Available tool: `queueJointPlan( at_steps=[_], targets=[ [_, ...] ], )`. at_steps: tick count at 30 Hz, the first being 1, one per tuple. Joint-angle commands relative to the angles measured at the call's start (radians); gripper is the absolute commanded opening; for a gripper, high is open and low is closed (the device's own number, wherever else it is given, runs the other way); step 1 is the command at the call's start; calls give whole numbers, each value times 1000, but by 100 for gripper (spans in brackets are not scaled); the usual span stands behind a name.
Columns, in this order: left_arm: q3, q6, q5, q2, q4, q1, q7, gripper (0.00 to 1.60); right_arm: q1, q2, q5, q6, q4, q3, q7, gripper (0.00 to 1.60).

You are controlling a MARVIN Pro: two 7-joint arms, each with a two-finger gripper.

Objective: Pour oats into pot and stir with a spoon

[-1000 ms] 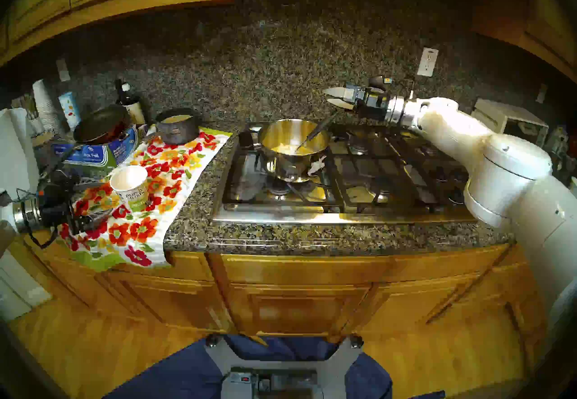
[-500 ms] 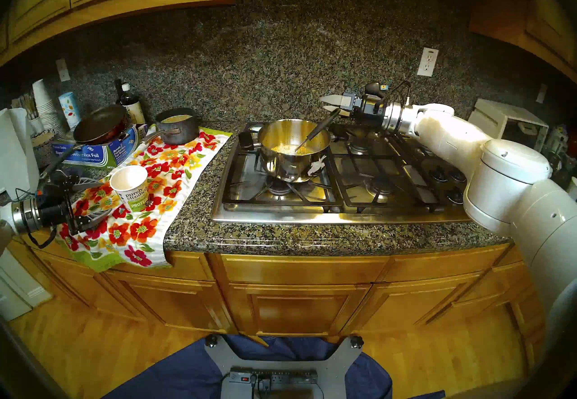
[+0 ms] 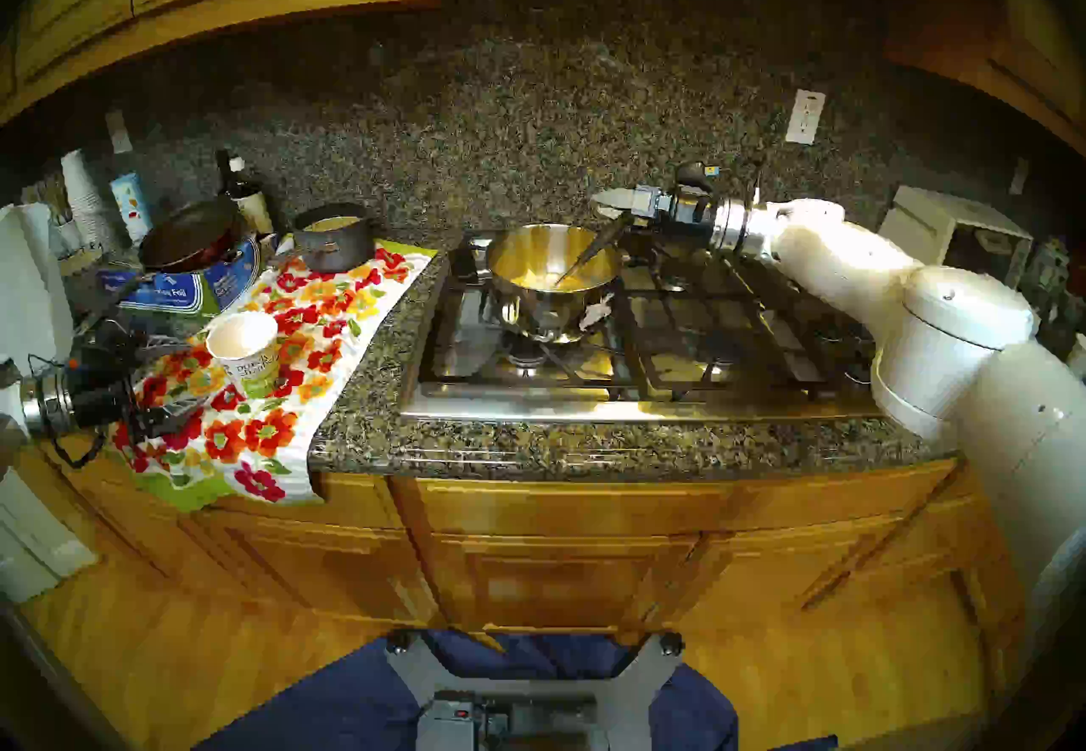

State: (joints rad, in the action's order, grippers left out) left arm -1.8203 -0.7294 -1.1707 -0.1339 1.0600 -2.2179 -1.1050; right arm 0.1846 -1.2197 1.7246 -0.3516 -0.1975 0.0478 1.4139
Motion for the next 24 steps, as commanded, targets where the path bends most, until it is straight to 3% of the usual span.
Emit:
queueJointPlan(
  at_steps=[1,23,24],
  targets=[
    [-51,-1,-25,17,-2,-12,-113,160,-44,-5,1,-1,-14,-6,4,160],
    [-106,-2,-22,19,8,-75,-96,160,-70,-47,0,-13,-22,-14,-26,160],
    [-110,2,-28,15,5,-70,-121,160,-71,-50,1,-14,-20,-15,-30,160]
  ],
)
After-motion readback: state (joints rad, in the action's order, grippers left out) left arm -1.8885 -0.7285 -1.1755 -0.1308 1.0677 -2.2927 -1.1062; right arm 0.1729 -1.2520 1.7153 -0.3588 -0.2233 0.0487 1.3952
